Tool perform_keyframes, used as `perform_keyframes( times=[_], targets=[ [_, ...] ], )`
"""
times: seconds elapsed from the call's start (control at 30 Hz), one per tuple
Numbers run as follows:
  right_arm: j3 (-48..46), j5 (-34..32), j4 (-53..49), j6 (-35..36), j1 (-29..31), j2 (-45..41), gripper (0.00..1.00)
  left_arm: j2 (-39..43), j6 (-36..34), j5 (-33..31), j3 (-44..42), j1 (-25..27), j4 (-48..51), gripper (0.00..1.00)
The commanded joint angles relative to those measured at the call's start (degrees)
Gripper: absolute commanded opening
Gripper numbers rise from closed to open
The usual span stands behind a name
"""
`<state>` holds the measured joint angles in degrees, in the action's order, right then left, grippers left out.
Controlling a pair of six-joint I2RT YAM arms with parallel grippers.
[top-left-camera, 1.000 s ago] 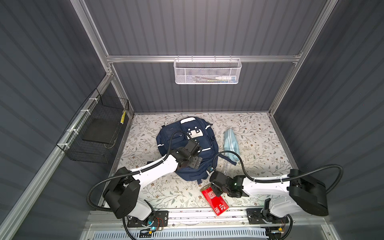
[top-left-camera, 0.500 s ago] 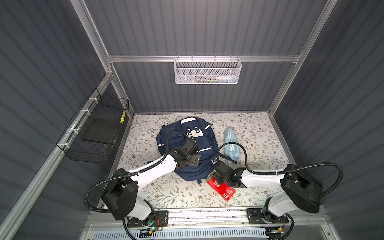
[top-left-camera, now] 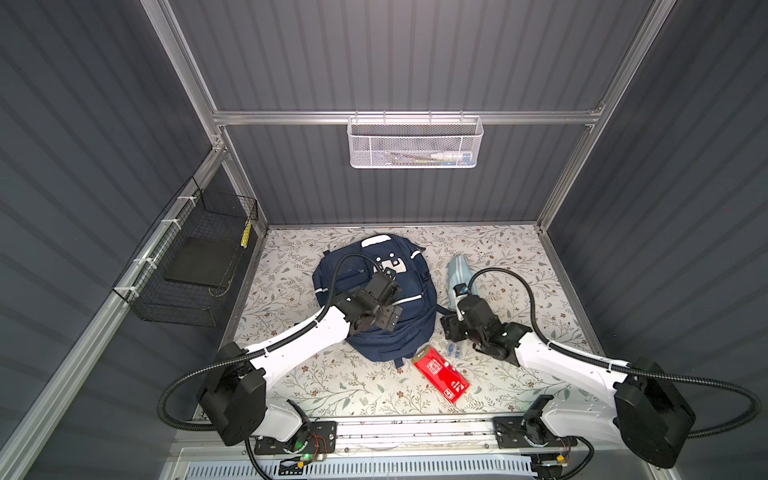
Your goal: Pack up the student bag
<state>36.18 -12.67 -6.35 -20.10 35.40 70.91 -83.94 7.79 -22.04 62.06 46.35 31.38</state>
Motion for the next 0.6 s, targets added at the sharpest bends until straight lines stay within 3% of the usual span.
perform_keyframes(
  times=[0.0, 0.1, 0.37, 0.43, 0.47, 0.57],
  targets=[
    [2.0, 1.6, -3.0, -1.0, -4.1, -0.6, 0.77, -3.8, -4.2, -4.7, 3.1, 2.0, 5.1, 1.0],
    [1.3, 0.5, -1.4, 0.3, -6.2, -2.4, 0.8, -6.3, -6.5, -4.7, 3.4, 2.8, 2.6, 1.0],
    [1.7, 7.7, 4.1, 0.8, -15.8, 1.8, 0.87, -18.6, -8.6, -6.9, 9.6, 3.3, 3.3, 0.98],
    [3.2, 9.7, 6.1, 1.1, -18.0, 5.6, 0.88, -20.4, -8.4, -7.2, 11.5, 3.3, 4.8, 0.83],
    [4.8, 10.3, 5.9, 0.6, -19.4, 8.3, 0.88, -20.6, -8.1, -7.2, 12.2, 3.3, 5.4, 0.67],
    [9.5, 17.5, 5.0, -1.8, -23.9, 15.9, 0.79, -18.0, -6.3, -9.6, 11.7, 3.1, 4.6, 0.0]
  ],
)
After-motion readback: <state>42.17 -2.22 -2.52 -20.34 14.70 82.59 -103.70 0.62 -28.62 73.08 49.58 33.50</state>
